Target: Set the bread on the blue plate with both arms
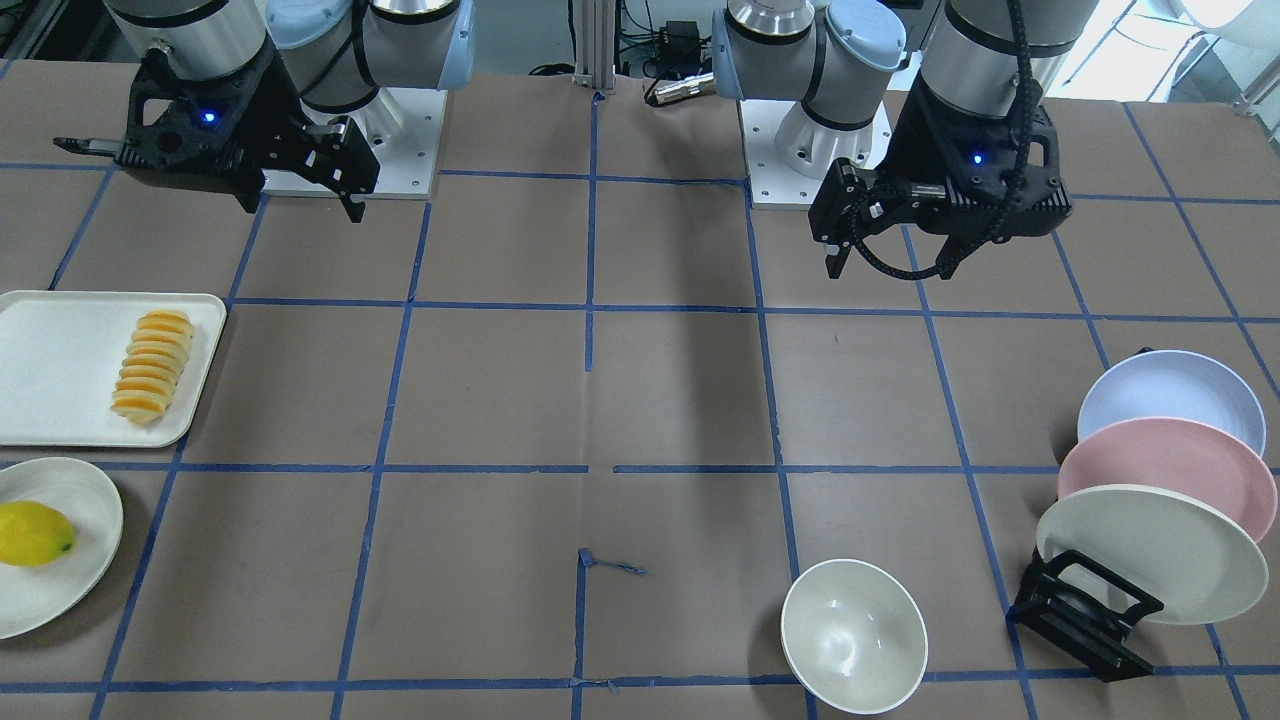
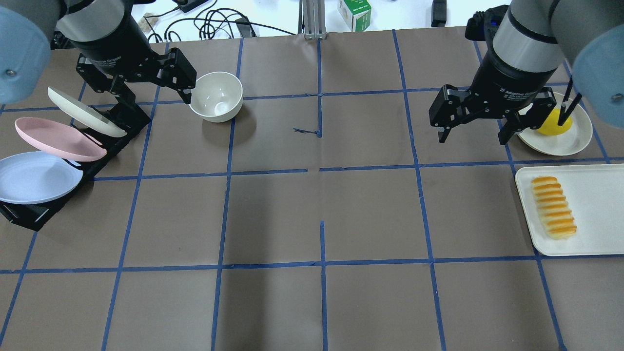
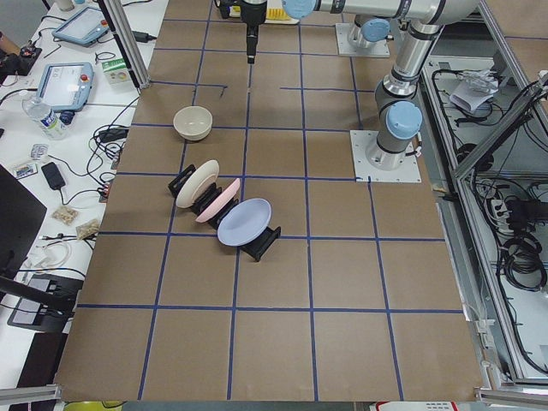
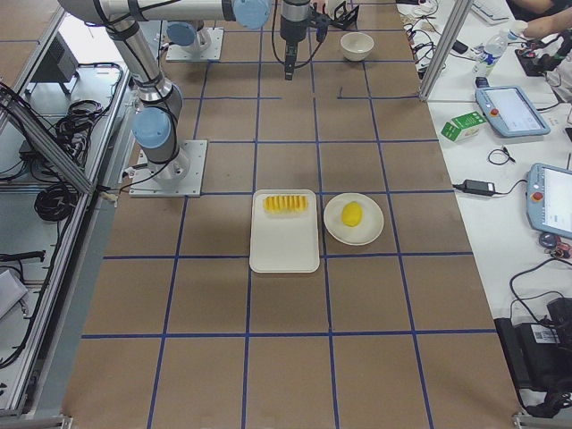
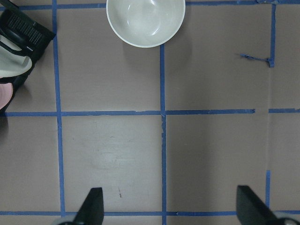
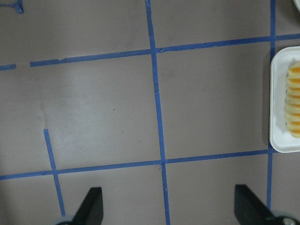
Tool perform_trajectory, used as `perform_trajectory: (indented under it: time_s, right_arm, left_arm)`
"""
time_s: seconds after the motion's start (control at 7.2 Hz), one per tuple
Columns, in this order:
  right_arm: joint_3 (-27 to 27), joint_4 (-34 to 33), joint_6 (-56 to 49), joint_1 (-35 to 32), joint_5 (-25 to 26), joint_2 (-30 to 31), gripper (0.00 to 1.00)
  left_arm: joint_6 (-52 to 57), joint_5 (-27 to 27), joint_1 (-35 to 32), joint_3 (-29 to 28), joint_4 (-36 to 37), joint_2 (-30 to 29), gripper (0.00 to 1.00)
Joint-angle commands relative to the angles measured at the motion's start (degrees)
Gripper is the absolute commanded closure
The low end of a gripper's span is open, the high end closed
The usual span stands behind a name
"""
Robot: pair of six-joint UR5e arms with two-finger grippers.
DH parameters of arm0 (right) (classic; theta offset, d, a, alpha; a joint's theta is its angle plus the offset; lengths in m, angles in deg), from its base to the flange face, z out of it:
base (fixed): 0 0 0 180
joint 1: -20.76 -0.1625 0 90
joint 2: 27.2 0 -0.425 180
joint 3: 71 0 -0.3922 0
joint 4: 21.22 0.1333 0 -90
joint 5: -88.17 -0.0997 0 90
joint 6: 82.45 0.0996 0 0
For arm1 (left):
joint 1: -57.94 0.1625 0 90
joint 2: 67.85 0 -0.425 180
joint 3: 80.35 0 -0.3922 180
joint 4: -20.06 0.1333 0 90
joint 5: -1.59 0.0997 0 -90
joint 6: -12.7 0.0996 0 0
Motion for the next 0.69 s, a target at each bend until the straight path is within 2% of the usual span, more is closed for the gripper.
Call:
perform_trajectory:
  time_s: [0.0,0.56]
  right_arm:
    - [0.2,0.1,-0.1,0.0,0.1,-0.1,0.0]
    - [0.7,0.0,-0.3,0.5,0.9,-0.2,0.0]
  left_arm:
    - [0.1,0.0,0.2,0.0,0.0,0.0,0.0]
    - [0.0,0.0,0.6,0.3,0.2,0.0,0.0]
